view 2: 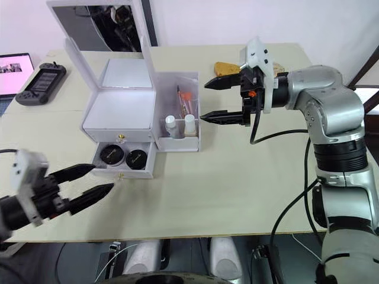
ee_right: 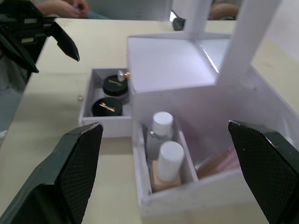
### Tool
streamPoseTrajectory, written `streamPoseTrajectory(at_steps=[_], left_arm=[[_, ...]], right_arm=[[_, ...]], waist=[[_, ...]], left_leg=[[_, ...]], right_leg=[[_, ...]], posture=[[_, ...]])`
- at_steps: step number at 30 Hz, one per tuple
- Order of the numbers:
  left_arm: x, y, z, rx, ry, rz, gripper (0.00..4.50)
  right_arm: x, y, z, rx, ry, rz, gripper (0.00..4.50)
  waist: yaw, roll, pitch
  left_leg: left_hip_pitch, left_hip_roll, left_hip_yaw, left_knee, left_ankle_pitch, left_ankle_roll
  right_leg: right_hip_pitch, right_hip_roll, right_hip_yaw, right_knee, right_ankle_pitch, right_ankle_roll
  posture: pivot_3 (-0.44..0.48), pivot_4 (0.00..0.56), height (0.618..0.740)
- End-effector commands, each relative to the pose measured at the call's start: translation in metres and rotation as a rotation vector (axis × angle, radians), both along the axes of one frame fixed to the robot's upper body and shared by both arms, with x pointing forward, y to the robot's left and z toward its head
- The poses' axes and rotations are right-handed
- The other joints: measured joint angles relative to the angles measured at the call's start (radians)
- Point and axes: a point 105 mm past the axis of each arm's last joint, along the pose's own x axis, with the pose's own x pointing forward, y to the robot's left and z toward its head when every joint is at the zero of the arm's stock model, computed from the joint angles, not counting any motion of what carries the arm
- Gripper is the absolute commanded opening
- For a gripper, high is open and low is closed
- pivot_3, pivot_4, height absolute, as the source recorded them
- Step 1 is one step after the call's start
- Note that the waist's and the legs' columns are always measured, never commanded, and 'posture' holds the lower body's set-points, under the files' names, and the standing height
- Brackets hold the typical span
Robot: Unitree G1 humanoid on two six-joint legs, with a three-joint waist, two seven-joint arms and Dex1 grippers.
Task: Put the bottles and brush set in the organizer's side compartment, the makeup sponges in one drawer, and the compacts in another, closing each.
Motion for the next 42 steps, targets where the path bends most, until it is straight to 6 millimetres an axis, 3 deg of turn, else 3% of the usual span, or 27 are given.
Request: streamPoseTrajectory(at_steps=[1, 4, 8, 15, 19, 23, 27, 30, 37, 42], left_arm=[[0.001, 0.058, 0.001, -0.066, -0.047, 0.227, 4.47], [-0.016, 0.076, -0.02, 0.014, -0.012, 0.253, 4.47], [-0.031, 0.08, -0.04, 0.051, 0.017, 0.261, 4.47], [-0.042, 0.066, -0.058, 0.024, -0.09, 0.311, 4.47], [-0.056, 0.053, -0.08, -0.015, -0.073, 0.373, 4.47], [-0.056, 0.051, -0.088, -0.012, -0.057, 0.358, 4.47], [-0.037, 0.048, -0.083, -0.015, -0.095, 0.337, 4.47], [-0.02, 0.042, -0.078, -0.029, -0.15, 0.35, 3.69], [0.0, 0.013, -0.092, -0.048, -0.182, 0.322, 0.21], [0.009, 0.0, -0.103, -0.067, -0.186, 0.31, 0.07]], right_arm=[[-0.006, -0.004, 0.008, -0.022, -0.042, 0.034, 4.5], [-0.009, -0.011, 0.005, -0.046, -0.039, 0.036, 4.5], [-0.01, -0.024, 0.005, -0.041, -0.032, 0.005, 4.5], [-0.015, -0.057, -0.01, 0.002, 0.097, -0.08, 4.5], [-0.027, -0.072, -0.04, 0.047, 0.211, -0.165, 4.5], [-0.033, -0.069, -0.042, 0.049, 0.21, -0.178, 4.5], [-0.031, -0.06, -0.033, 0.051, 0.176, -0.169, 4.5], [-0.032, -0.051, -0.032, 0.01, 0.149, -0.141, 4.5], [-0.031, -0.039, -0.03, -0.011, 0.116, -0.14, 4.5], [-0.031, -0.038, -0.03, -0.016, 0.106, -0.154, 4.5]], waist=[[-0.003, 0.0, 0.0], [-0.011, -0.001, 0.0], [-0.01, -0.001, 0.0], [0.0, -0.001, -0.001], [0.002, -0.003, -0.002], [0.003, -0.001, -0.001], [0.003, -0.001, -0.001], [0.004, -0.001, -0.001], [0.02, -0.001, -0.001], [0.021, -0.001, -0.002]], left_leg=[[0.0, 0.0, 0.0, 0.0, 0.0, 0.0], [0.0, 0.0, 0.001, -0.001, 0.0, 0.0], [-0.001, 0.0, 0.002, -0.003, 0.0, 0.0], [-0.002, 0.0, 0.002, -0.002, -0.001, 0.0], [-0.002, 0.0, 0.002, -0.002, -0.003, 0.003], [-0.002, 0.0, 0.003, 0.0, -0.004, 0.005], [0.0, 0.0, 0.002, 0.001, -0.004, 0.005], [0.0, 0.0, 0.002, 0.001, -0.004, 0.005], [-0.001, 0.0, 0.003, 0.0, -0.004, 0.005], [-0.001, 0.0, 0.002, 0.001, -0.004, 0.005]], right_leg=[[0.0, 0.0, 0.0, 0.0, 0.0, 0.0], [0.0, 0.0, 0.0, -0.001, 0.0, 0.0], [0.0, -0.001, 0.0, -0.007, 0.0, 0.0], [0.003, -0.002, 0.0, -0.011, 0.0, 0.0], [0.004, -0.002, 0.0, -0.013, 0.001, 0.0], [0.002, -0.001, 0.0, -0.01, 0.0, 0.0], [0.003, -0.001, 0.0, -0.009, -0.002, 0.003], [0.004, -0.001, 0.0, -0.011, 0.001, 0.0], [0.004, -0.001, 0.0, -0.013, 0.001, 0.0], [0.004, -0.001, -0.001, -0.012, 0.001, 0.0]], posture=[[0.0, 0.15, 0.74], [0.0, 0.15, 0.74], [0.0, 0.15, 0.74], [0.0, 0.15, 0.74], [0.0, 0.15, 0.74], [0.0, 0.15, 0.74], [0.0, 0.15, 0.74], [0.0, 0.15, 0.74], [0.0, 0.15, 0.74], [0.0, 0.15, 0.74]])
